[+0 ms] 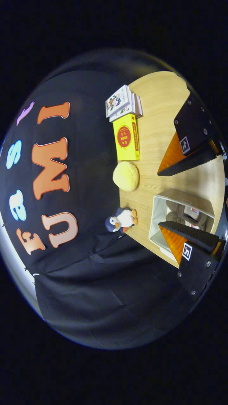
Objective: Open the storage box then place both shoes into the box .Put the left shoe in first, then the right shoe, with the right side of both shoes facing outward in a uniform manner.
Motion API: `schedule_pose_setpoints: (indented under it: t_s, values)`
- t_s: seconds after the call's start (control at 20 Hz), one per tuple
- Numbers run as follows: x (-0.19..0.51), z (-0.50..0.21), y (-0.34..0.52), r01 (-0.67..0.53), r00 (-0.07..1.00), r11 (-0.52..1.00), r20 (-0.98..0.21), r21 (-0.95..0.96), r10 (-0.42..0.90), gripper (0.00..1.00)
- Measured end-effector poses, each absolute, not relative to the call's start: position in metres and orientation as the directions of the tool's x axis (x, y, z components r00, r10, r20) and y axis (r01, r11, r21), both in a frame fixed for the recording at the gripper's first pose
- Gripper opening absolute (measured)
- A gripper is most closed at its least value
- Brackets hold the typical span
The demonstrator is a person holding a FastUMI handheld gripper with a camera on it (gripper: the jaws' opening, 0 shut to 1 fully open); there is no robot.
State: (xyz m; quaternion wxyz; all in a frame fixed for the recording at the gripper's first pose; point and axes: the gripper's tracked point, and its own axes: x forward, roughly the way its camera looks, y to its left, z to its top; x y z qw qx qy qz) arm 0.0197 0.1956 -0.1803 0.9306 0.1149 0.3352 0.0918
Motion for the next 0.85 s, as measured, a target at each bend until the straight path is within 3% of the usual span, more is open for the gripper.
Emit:
schedule_pose_setpoints:
  t_s: [0.35, 0.85]
  values:
    - [0.023, -0.122, 0.104, -0.086, 0.887, 0.984, -0.438, 0.153, 0.146, 0.96]
    - [0.014, -0.067, 0.027, -0.041, 0.975, 0.997, -0.217, 0.070, 0.055, 0.97]
